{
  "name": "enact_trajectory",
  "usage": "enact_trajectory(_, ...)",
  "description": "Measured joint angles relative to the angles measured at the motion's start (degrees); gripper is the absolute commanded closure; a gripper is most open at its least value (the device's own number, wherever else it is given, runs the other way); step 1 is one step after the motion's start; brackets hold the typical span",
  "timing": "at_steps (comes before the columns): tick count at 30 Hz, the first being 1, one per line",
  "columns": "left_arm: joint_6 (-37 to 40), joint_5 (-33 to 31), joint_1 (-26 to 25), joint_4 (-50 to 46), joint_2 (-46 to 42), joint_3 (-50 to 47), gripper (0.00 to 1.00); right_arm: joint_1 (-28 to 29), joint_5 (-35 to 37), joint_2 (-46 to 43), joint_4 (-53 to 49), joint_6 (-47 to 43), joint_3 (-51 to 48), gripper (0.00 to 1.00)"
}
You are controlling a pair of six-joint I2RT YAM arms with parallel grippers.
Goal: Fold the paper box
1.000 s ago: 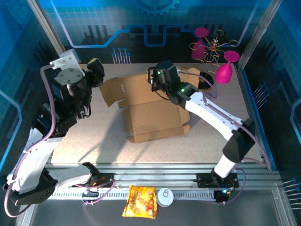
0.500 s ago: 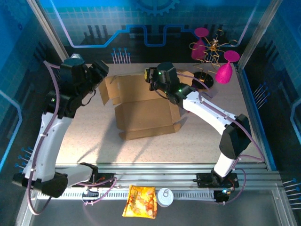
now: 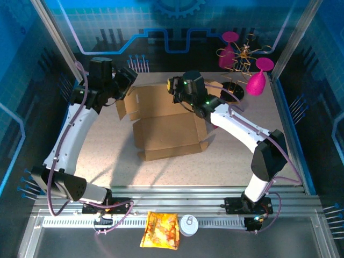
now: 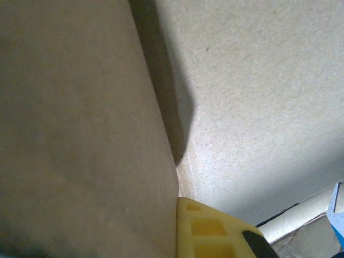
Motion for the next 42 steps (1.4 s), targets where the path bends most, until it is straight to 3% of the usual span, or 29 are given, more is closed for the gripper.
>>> enact_trajectory(14,-3.5,4.2,-0.8,0.0,2.2,0.5,0.45,-0.1,-0.6,0.6,1.9,0.0,0.0,1.0)
enact_trajectory(23,-6.0,4.3,-0.8,0.1,1.9,-1.2,0.85,-0.1,-1.0,1.2,2.8,0.0,0.0,1.0)
enact_trajectory(25,-6.1,4.3,-0.8,0.2,1.8,-1.4,0.88,-0.1,-1.0,1.2,3.0,-0.1,0.0,1.0)
enact_trajectory(26,-6.0,4.4,-0.8,0.2,1.8,-1.4,0.86,-0.1,-1.0,1.2,3.1,-0.1,0.0,1.0)
enact_trajectory(27,-5.9,4.3,-0.7,0.3,1.7,-1.4,0.76,-0.1,-1.0,1.2,3.1,-0.1,0.0,1.0)
enact_trajectory(29,-5.6,4.4,-0.7,0.7,1.5,-1.7,0.46,-0.2,-1.0,1.2,3.3,-0.3,-0.2,1.0)
enact_trajectory(31,-5.1,4.3,-0.6,0.7,1.0,-1.8,0.35,-0.3,-1.3,1.2,3.8,-0.7,-0.8,1.0)
enact_trajectory(36,0.5,1.1,0.1,-1.0,-2.6,-1.8,0.31,-1.0,-1.9,1.2,4.5,-0.9,-3.0,1.0)
enact_trajectory(42,6.8,-4.9,2.1,-3.5,-14.4,-10.5,0.42,-2.3,-2.1,1.2,4.8,-1.0,-3.4,1.0)
